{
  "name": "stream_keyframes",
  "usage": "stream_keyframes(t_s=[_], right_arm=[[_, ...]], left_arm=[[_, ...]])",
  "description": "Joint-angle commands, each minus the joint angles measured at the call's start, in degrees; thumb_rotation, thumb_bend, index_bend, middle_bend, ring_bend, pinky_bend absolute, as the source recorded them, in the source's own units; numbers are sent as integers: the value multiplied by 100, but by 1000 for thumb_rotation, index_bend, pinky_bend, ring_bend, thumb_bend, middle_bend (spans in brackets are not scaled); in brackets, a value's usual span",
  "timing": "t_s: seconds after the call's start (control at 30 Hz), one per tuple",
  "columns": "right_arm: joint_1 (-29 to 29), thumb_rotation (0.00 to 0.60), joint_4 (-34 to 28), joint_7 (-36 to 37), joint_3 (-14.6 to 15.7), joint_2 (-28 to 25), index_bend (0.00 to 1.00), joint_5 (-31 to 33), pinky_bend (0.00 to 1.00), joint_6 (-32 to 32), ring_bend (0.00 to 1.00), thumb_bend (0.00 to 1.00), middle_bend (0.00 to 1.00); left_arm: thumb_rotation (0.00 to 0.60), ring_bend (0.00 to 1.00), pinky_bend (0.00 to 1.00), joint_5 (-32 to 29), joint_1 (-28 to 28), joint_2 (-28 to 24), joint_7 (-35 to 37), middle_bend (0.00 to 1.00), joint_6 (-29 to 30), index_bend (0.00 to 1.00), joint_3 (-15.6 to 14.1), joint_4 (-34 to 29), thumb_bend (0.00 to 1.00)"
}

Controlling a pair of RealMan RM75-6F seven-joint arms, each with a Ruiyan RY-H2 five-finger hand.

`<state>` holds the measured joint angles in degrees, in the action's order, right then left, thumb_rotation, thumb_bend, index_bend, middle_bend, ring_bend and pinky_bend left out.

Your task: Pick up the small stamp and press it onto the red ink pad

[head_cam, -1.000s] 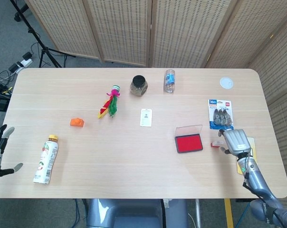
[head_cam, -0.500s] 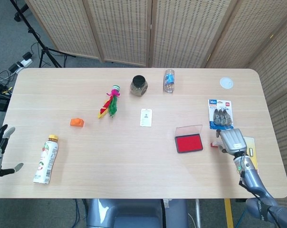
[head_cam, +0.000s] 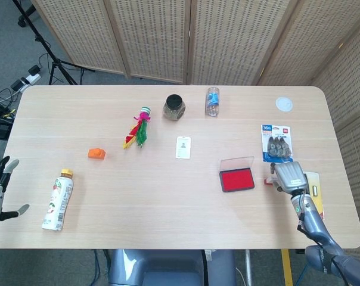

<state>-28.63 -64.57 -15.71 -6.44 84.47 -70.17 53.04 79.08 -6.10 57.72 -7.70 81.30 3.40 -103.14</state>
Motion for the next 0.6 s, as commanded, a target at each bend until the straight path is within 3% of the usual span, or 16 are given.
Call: stream_keyframes(t_s=[0.03, 0.6], right_arm=[[-4, 600, -3, -1, 5, -1, 466, 0, 1000, 0, 1000, 363, 1000], [-9, 600, -89, -1, 49, -44, 522, -61, 1000, 78, 1000, 401, 1000]], left_arm=[[600, 0, 0, -2, -1, -1, -2, 0, 0, 0, -1, -1, 0], [600, 0, 0, 11, -2, -9, 4, 0, 6, 0, -14, 1, 0]])
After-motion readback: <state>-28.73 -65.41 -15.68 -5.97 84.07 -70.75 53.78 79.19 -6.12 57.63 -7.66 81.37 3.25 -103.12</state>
